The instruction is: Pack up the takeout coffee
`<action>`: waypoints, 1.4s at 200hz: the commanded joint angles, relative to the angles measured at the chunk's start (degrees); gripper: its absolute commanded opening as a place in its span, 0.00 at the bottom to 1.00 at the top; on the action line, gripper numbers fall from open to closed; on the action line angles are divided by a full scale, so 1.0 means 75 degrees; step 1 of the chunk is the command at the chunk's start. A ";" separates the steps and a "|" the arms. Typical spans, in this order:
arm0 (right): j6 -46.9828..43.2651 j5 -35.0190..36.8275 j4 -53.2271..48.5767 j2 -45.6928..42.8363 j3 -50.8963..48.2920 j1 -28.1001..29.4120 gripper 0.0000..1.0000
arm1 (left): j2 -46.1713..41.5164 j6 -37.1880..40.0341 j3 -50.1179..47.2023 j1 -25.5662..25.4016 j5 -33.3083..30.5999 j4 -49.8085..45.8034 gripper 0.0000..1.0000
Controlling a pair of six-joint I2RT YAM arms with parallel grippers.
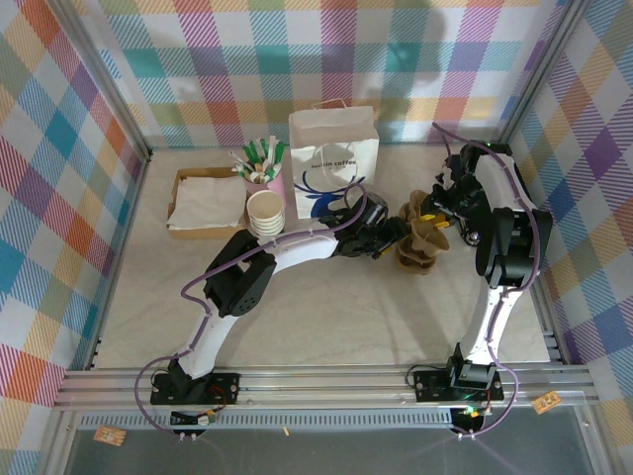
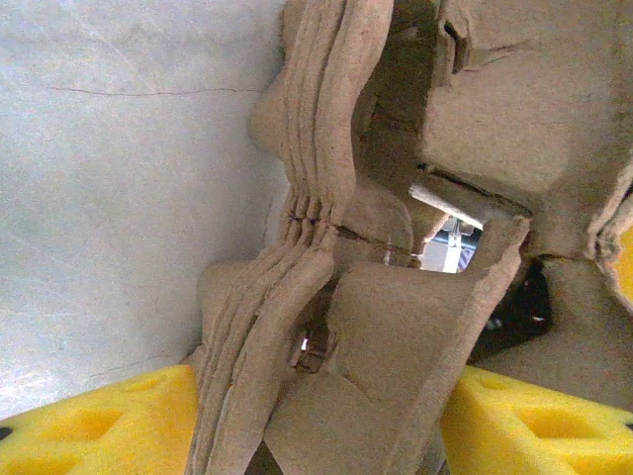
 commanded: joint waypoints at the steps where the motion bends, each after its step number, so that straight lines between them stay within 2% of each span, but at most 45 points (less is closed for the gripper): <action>1: 0.0023 -0.0080 -0.0328 -0.0105 0.0122 -0.0011 0.34 | -0.0100 -0.0263 -0.0205 -0.0043 -0.0318 -0.0354 0.63; 58: -0.0100 0.0278 0.0148 -0.0499 -0.0426 0.0220 0.36 | -0.0242 -0.0274 -0.0200 -0.0043 -0.0496 -0.0474 0.62; 90: -0.0204 0.0467 0.0617 -0.0516 -0.0470 0.0278 0.32 | -0.0378 -0.0260 -0.0011 -0.0044 -0.0304 -0.0476 0.65; 125: -0.0586 0.0286 0.0391 -0.0262 -0.0214 0.0282 0.31 | -0.0599 -0.0129 0.0029 -0.0020 -0.0278 -0.0652 0.68; 177: -0.0709 0.0064 0.0253 -0.0208 -0.0155 0.0271 0.30 | -0.0931 0.0270 -0.0037 0.0173 -0.0211 -0.0792 0.69; 242: -0.0682 -0.0577 0.0291 -0.0353 -0.0413 0.0198 0.30 | -0.0433 0.0645 0.0549 0.0402 0.0154 -0.0931 0.68; 280: -0.0801 -0.0579 0.0250 -0.0496 -0.0687 0.0133 0.30 | -0.0156 0.0639 0.0746 0.0446 0.0322 -0.0790 0.69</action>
